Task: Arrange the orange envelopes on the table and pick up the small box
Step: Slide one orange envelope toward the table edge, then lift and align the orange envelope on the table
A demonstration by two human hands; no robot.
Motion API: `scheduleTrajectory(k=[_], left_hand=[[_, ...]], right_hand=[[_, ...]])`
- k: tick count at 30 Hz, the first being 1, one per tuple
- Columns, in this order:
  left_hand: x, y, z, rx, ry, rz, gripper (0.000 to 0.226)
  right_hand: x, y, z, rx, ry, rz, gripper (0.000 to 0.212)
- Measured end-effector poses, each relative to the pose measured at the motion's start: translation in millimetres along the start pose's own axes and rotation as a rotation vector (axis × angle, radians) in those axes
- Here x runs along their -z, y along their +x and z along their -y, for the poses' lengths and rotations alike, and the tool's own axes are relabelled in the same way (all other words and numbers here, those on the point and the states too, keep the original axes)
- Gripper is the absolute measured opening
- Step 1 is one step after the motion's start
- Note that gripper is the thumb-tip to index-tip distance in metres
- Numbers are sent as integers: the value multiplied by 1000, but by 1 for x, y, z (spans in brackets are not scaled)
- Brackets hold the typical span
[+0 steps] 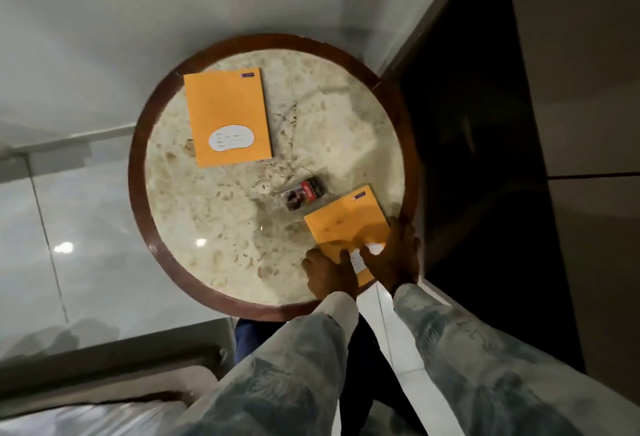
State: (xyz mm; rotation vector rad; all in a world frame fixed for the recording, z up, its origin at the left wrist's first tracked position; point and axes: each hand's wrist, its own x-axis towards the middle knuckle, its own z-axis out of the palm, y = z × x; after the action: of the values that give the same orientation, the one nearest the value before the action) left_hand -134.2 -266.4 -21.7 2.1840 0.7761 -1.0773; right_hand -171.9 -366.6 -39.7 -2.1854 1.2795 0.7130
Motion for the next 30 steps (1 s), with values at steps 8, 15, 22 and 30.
scheduleTrajectory(k=[8, 15, 22, 30], left_hand=[[-7, -5, -17, -294, -18, 33, 30], [72, 38, -93, -571, -236, -137, 23], [191, 157, -138, -525, -56, -354, 39], [216, 210, -140, -383, 171, -362, 55]], right_hand=[[33, 12, -38, -156, 421, 119, 92], [65, 22, 77, 62, 619, -47, 82], [28, 59, 245, 271, 509, -79, 62], [-19, 81, 300, 293, 222, -89, 49]])
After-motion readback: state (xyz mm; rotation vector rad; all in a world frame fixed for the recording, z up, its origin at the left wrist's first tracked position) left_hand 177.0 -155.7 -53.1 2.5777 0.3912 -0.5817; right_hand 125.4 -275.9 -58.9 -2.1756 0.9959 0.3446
